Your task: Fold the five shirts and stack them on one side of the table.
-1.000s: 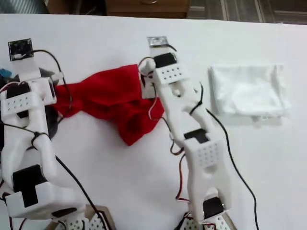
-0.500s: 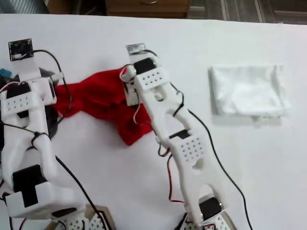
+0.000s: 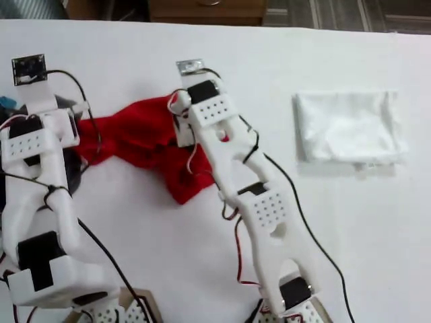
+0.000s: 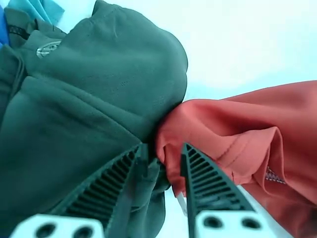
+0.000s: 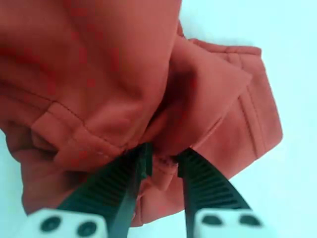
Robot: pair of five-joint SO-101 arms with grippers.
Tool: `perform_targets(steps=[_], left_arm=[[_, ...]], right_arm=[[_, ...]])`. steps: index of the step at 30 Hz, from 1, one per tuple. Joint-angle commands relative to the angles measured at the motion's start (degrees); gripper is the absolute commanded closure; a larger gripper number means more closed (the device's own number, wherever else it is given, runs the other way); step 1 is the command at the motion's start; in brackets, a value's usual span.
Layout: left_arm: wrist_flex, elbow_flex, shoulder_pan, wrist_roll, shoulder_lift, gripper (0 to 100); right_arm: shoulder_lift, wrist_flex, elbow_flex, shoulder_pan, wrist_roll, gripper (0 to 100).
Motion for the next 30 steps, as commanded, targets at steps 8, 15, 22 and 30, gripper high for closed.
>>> perform_targets(steps=[8,15,22,30], left_arm=[[-0.7,-0.22,-0.62,0.26,-0.26,86],[-0.79,-0.22,-0.44,0.26,-0.26,86],[-0.79,-0.75,-0.35,0.26,-0.26,86],[-0.79,-0.75,-0.26,0.26,-0.26,86]], right_arm=[[-0.75,1.1,-2.2,4.62,2.55,97.2],[-4.26,1.89,-2.2,15.6,8.7,97.8],[-11.56,4.88,-1.76,19.65,13.71,97.8],[-8.66,6.64,-2.11,9.1,5.27,81.3]])
